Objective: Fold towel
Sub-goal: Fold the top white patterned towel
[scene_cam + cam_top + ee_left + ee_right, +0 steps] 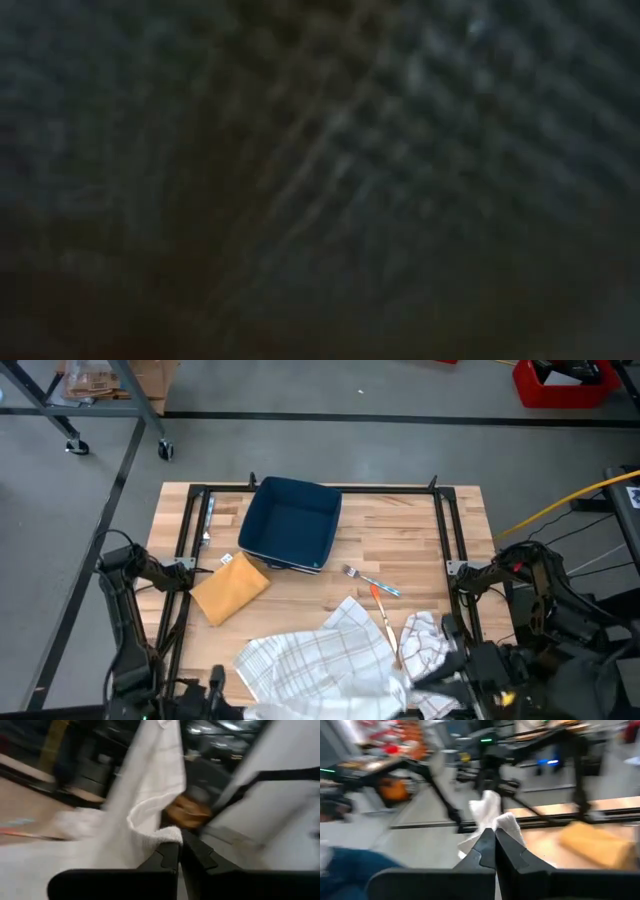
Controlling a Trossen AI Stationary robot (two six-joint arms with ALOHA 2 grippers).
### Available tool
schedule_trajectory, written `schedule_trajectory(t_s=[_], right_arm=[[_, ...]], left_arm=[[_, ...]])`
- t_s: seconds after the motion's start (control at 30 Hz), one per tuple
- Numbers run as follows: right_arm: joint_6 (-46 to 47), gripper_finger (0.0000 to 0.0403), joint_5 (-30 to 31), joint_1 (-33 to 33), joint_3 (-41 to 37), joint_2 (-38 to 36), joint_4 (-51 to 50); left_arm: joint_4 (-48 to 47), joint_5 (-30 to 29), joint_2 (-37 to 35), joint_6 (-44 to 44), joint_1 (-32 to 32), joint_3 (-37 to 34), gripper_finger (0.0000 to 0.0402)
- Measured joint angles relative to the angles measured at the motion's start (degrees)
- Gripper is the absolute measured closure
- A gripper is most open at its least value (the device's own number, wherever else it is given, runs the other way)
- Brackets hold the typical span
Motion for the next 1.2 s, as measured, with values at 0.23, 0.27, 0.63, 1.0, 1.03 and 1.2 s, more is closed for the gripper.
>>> schedule_trajectory(t_s=[0.23,0.27,0.63,1.0,1.03,1.2], right_arm=[[-0.6,0.0403,7.8,-5.7,0.0,0.0,-9.2],[-0.6,0.0403,8.2,-7.0,0.0,0.0,-10.2],[-6.4,0.0403,6.1,-23.5,0.0,0.0,-15.3],[-11.1,0.0403,-1.7,-36.6,0.0,0.0,-18.4],[-11.2,0.0403,-2.3,-37.6,0.0,0.0,-19.2],[-11.4,0.0403,-5.1,-42.5,-1.0,-0.1,-20.9]], left_arm=[[-4.4,-21.9,0.0,7.1,-3.2,0.0,0.0401],[-4.5,-22.5,-0.1,9.1,-3.5,0.0,0.0401],[-7.7,-22.6,-4.3,23.2,-1.7,0.0,0.0401],[-45.9,-22.6,-12.1,-1.5,0.2,0.0,0.0401],[-51.9,-22.6,-12.7,-7.6,0.2,0.0,0.0401],[-79.3,-20.2,-14.2,-36.0,0.2,0.0,0.0401]])
